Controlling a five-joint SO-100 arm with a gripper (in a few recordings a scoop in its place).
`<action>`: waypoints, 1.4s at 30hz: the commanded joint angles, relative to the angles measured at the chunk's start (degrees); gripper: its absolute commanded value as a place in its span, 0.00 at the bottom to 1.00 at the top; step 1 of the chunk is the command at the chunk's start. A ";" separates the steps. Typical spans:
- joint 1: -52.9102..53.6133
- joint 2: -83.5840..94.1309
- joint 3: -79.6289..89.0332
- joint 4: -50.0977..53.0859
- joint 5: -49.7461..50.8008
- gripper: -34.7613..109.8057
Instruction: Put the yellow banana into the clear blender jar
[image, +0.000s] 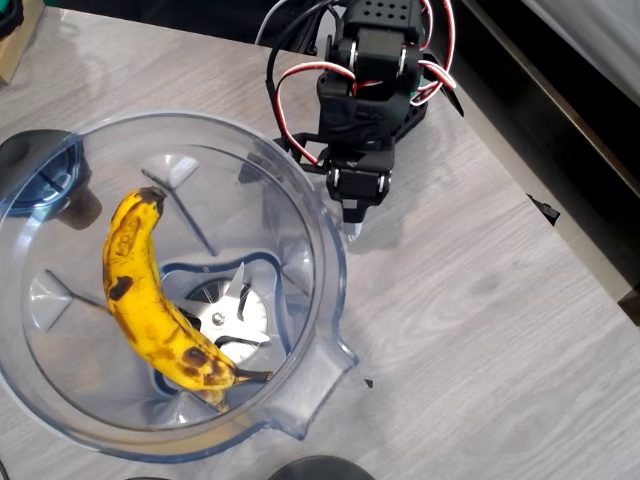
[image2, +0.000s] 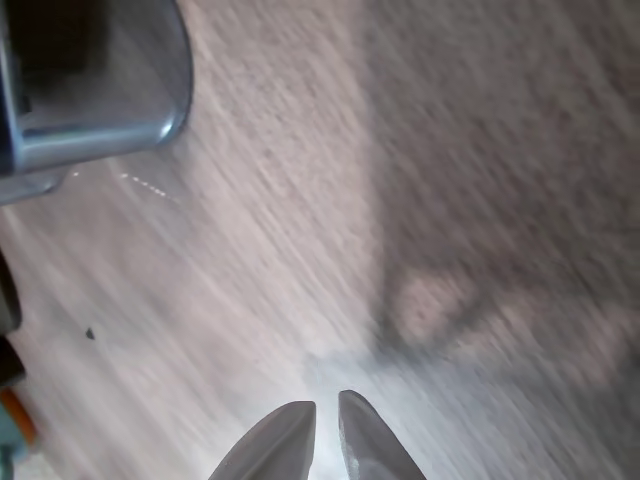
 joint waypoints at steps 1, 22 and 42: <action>0.88 1.85 0.62 0.53 0.35 0.24; 1.14 1.85 0.70 0.88 0.18 0.24; 1.93 1.85 0.70 0.97 1.76 0.24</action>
